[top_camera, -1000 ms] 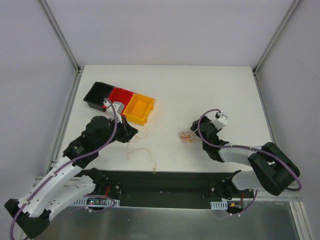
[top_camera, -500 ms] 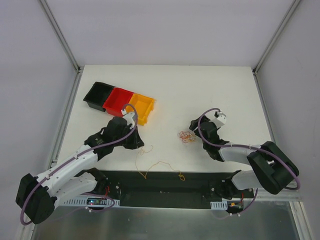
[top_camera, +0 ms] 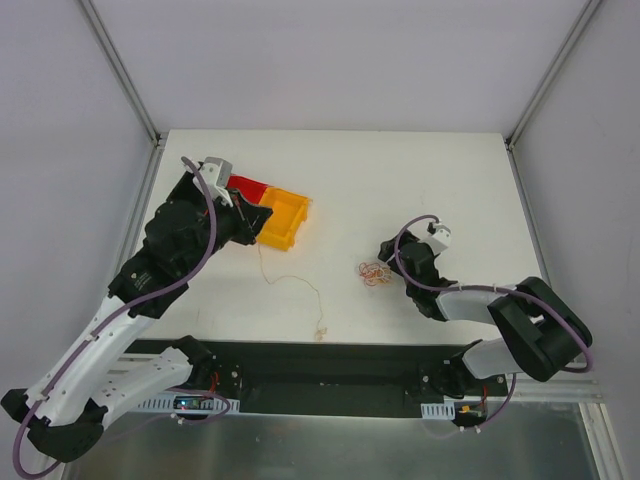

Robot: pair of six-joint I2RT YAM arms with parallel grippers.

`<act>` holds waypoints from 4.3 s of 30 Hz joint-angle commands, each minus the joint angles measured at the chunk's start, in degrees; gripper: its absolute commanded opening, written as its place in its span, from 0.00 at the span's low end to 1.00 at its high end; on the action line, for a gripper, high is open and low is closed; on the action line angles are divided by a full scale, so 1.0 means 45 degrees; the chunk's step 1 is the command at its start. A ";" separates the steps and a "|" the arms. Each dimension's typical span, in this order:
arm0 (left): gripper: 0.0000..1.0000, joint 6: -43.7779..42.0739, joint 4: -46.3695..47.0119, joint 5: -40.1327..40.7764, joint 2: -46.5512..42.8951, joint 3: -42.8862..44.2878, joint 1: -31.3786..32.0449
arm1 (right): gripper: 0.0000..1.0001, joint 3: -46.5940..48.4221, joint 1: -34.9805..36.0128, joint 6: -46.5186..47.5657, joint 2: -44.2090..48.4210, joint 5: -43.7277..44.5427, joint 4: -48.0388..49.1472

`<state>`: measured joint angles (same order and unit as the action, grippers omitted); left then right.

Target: Untangle the cables

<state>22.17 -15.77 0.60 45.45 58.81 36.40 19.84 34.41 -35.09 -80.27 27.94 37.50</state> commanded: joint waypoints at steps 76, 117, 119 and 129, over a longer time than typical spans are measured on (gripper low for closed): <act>0.00 0.1323 0.0770 -0.2048 0.0740 -0.4338 0.0407 | 0.56 0.7446 0.5438 0.5862 -0.0211 -0.4393 -1.1589; 0.03 0.3451 0.6762 -0.4136 0.6168 -0.6211 0.0426 | 0.01 0.2740 0.3036 0.0845 -0.4642 -0.9687 0.4910; 0.17 0.3627 0.7505 -0.4371 0.6208 -0.6543 0.0445 | 0.01 0.2721 0.3056 0.0786 -0.4662 -0.9531 0.4929; 0.56 0.2925 0.6827 -0.2833 0.4803 -0.7326 0.1147 | 0.01 0.2662 0.3056 0.0708 -0.4662 -0.9335 0.4929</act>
<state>37.12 15.11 -15.88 70.17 26.11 39.18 30.63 48.14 -31.29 -100.92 -14.39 55.57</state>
